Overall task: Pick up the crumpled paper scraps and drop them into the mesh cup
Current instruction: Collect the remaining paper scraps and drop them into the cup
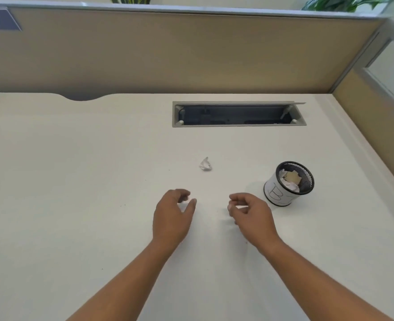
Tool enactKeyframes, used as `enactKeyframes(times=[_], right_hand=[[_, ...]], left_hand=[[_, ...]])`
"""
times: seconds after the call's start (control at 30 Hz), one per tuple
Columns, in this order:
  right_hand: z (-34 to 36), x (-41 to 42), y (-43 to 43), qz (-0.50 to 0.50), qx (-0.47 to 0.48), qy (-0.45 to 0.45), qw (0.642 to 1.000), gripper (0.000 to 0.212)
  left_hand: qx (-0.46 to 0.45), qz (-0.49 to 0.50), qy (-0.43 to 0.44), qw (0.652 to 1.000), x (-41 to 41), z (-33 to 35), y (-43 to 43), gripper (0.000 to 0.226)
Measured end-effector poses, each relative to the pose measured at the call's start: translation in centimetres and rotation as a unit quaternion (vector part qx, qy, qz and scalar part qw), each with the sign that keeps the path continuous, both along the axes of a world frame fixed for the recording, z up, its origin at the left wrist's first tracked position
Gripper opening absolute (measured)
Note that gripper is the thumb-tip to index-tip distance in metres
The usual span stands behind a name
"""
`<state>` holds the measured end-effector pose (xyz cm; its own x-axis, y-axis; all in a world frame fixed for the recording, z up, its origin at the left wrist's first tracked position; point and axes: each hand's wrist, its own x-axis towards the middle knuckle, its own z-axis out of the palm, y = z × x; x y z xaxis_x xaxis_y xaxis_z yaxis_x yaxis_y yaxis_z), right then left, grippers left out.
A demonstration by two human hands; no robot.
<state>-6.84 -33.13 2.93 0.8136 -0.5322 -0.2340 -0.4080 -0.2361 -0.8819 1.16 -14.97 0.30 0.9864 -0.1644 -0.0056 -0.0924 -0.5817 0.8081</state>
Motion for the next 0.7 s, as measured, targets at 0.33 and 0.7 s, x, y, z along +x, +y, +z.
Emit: enactKeyframes(times=[0.33, 0.7], right_hand=[[-1.0, 11.1, -1.9, 0.272, -0.233, 0.044, 0.933, 0.057], [-1.4, 9.4, -1.1, 0.38, -0.369, 0.047, 0.847, 0.027]], left_hand=[[0.243, -0.036, -0.107, 0.964, -3.9, -4.6, 3.4, 0.063], [0.262, -0.031, -0.104, 0.959, -3.9, -4.5, 3.1, 0.058]])
